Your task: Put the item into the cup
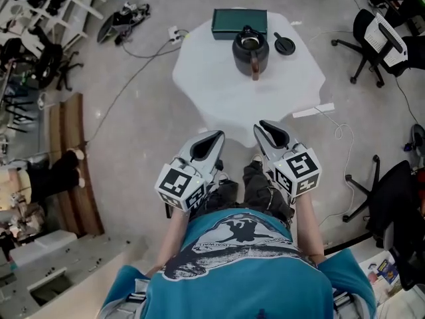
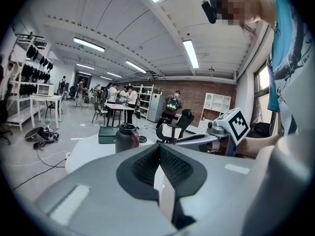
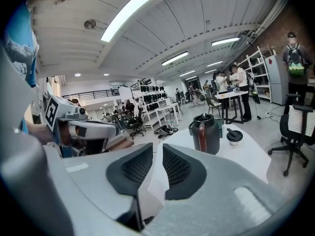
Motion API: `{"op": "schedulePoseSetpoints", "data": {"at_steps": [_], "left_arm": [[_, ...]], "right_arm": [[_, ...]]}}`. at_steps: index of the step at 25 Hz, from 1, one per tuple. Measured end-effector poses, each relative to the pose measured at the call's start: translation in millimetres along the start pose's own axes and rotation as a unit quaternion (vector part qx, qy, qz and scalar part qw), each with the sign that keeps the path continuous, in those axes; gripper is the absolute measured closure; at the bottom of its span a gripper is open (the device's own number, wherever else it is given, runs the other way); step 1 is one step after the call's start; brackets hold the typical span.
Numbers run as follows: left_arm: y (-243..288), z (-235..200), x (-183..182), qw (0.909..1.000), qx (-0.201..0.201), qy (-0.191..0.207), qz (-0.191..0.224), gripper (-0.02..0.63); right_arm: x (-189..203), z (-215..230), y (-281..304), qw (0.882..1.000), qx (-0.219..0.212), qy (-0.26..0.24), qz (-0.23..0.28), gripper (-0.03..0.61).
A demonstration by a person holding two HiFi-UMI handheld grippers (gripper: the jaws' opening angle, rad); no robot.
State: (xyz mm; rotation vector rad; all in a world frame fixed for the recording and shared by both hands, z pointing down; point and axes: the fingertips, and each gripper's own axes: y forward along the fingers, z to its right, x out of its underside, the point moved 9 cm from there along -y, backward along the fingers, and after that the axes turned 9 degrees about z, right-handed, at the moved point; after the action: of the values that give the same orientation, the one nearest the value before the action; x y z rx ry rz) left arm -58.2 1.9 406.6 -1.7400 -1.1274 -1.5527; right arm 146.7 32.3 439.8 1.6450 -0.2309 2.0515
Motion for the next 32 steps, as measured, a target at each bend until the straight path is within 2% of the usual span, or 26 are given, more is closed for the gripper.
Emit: {"op": "schedulePoseSetpoints", "data": {"at_steps": [15, 22, 24, 27, 32], "left_arm": [[-85, -11, 20, 0.9982, 0.059, 0.004, -0.012, 0.601], [-103, -1, 26, 0.9956, 0.093, 0.012, -0.011, 0.601], [-106, 0, 27, 0.995, 0.099, 0.013, -0.009, 0.601], [-109, 3, 28, 0.9942, 0.107, 0.015, -0.007, 0.601], [-111, 11, 31, 0.9925, 0.12, 0.021, -0.005, 0.601]], "right_arm": [[26, -110, -5, 0.999, 0.027, 0.021, 0.007, 0.525], [34, -139, -14, 0.999, 0.035, 0.02, 0.019, 0.525], [35, -145, -16, 0.999, 0.035, 0.018, 0.025, 0.563], [34, -151, -19, 0.999, 0.036, 0.015, 0.031, 0.586], [36, -158, -29, 0.998, 0.039, 0.015, 0.039, 0.586]]}}
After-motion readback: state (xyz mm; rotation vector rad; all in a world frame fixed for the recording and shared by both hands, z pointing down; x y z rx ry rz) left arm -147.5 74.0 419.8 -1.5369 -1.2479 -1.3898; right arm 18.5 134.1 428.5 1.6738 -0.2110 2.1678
